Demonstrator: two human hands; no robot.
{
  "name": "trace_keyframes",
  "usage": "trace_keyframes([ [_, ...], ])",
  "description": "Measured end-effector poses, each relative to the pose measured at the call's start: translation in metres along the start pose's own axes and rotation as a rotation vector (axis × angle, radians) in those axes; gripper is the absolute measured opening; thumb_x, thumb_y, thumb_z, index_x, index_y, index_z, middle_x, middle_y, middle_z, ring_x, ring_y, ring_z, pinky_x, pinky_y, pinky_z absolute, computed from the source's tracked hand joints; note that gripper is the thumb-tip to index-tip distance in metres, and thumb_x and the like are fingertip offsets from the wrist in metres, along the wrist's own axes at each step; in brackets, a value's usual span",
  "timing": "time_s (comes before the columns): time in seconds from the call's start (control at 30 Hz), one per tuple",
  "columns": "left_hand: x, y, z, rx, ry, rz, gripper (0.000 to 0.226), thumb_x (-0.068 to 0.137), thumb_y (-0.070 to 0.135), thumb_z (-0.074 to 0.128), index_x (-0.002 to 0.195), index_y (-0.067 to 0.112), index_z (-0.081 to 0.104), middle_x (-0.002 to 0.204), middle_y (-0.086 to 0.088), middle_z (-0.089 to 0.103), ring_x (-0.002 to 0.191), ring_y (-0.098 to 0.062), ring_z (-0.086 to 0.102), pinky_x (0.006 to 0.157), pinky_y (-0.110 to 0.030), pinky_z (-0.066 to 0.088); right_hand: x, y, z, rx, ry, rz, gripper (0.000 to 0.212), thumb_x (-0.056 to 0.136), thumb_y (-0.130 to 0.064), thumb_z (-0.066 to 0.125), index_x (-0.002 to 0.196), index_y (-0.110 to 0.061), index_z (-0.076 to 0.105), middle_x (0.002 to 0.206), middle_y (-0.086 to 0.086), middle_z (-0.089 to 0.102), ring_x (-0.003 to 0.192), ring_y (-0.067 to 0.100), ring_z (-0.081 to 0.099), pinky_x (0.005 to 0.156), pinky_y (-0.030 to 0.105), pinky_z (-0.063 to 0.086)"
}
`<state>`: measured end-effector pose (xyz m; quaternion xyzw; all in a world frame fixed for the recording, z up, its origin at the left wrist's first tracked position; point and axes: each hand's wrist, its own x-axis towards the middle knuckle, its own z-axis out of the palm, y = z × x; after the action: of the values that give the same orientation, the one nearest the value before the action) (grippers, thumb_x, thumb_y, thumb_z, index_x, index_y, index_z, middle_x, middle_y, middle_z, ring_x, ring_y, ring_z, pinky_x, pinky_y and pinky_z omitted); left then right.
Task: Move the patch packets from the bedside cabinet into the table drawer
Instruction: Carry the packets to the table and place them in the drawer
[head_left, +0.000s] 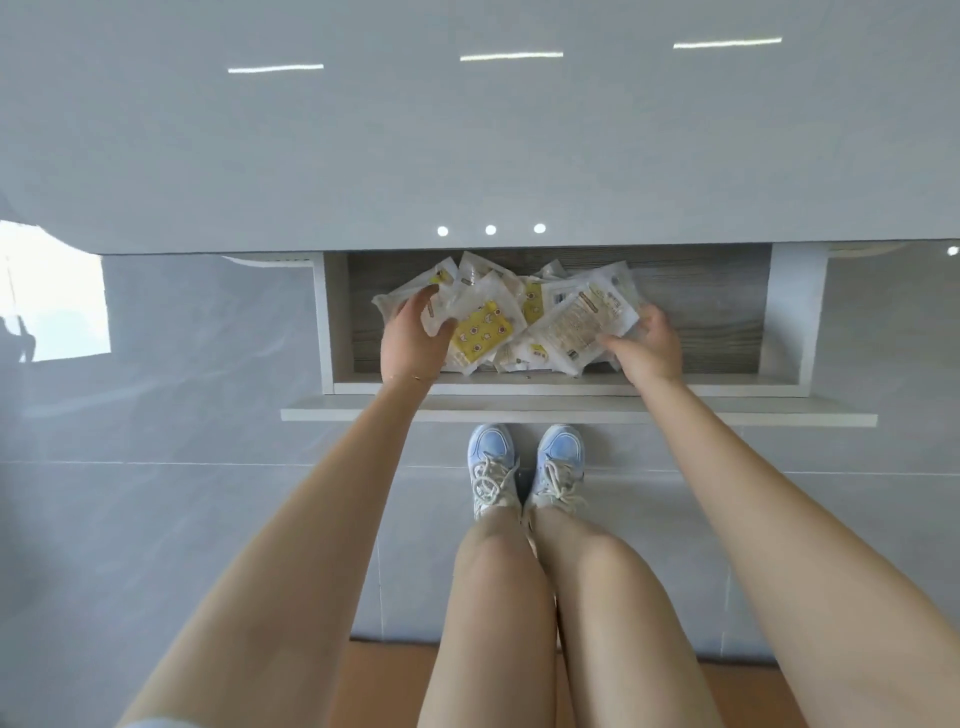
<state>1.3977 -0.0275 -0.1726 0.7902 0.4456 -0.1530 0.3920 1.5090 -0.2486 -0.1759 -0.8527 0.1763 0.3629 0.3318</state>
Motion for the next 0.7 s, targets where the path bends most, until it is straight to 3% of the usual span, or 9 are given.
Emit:
trace_keyframes([
  [0.1, -0.041, 0.017, -0.028, 0.102, 0.02, 0.075, 0.051, 0.091, 0.036, 0.058, 0.139, 0.026, 0.044, 0.142, -0.001, 0.047, 0.13, -0.023, 0.043, 0.109, -0.042, 0.033, -0.041, -0.019, -0.025, -0.081, -0.002, -0.108, 0.06, 0.08, -0.029, 0.072, 0.134, -0.016, 0.049, 0.13, 0.004, 0.058, 0.12, 0.024, 0.054, 0.101, 0.042, 0.044],
  [0.17, -0.073, 0.029, -0.051, 0.284, 0.03, 0.143, 0.055, 0.091, 0.046, 0.052, 0.142, 0.031, 0.039, 0.148, 0.001, 0.039, 0.14, -0.025, 0.028, 0.117, -0.049, 0.012, -0.075, -0.035, -0.042, -0.109, -0.019, -0.122, 0.064, 0.082, -0.04, 0.065, 0.139, -0.019, 0.045, 0.137, 0.002, 0.054, 0.126, 0.024, 0.049, 0.105, 0.047, 0.041],
  [0.23, -0.104, 0.041, -0.071, 0.472, 0.026, 0.221, 0.06, 0.092, 0.056, 0.042, 0.146, 0.033, 0.029, 0.154, -0.001, 0.029, 0.146, -0.028, 0.009, 0.116, -0.051, -0.007, -0.107, -0.051, -0.057, -0.201, -0.048, -0.143, 0.069, 0.085, -0.049, 0.057, 0.145, -0.022, 0.037, 0.147, 0.002, 0.044, 0.135, 0.026, 0.04, 0.109, 0.049, 0.035],
  [0.33, -0.153, 0.062, -0.101, 0.573, 0.031, 0.29, 0.067, 0.091, 0.064, 0.031, 0.149, 0.034, 0.019, 0.159, -0.004, 0.014, 0.147, -0.031, -0.005, 0.11, -0.05, -0.02, -0.159, -0.073, -0.077, -0.535, -0.069, -0.287, 0.07, 0.091, -0.055, 0.048, 0.15, -0.024, 0.027, 0.154, 0.004, 0.031, 0.143, 0.028, 0.025, 0.113, 0.049, 0.027],
  [0.53, -0.219, 0.074, -0.14, 0.608, 0.045, 0.199, 0.074, 0.088, 0.069, 0.029, 0.15, 0.036, 0.009, 0.161, -0.003, -0.001, 0.146, -0.029, -0.012, 0.112, -0.056, -0.014, -0.239, -0.111, -0.099, -0.903, -0.121, -0.485, 0.071, 0.093, -0.059, 0.039, 0.153, -0.032, 0.012, 0.162, 0.002, 0.006, 0.149, 0.031, 0.0, 0.118, 0.051, 0.006],
  [0.7, -0.264, 0.063, -0.177, 0.515, 0.112, 0.069, 0.076, 0.087, 0.069, 0.031, 0.15, 0.037, 0.005, 0.161, -0.003, -0.003, 0.146, -0.029, -0.012, 0.113, -0.057, -0.01, -0.284, -0.137, -0.104, -1.044, -0.137, -0.614, 0.073, 0.093, -0.059, 0.039, 0.153, -0.032, 0.01, 0.163, 0.003, 0.004, 0.149, 0.03, -0.004, 0.119, 0.052, 0.006],
])
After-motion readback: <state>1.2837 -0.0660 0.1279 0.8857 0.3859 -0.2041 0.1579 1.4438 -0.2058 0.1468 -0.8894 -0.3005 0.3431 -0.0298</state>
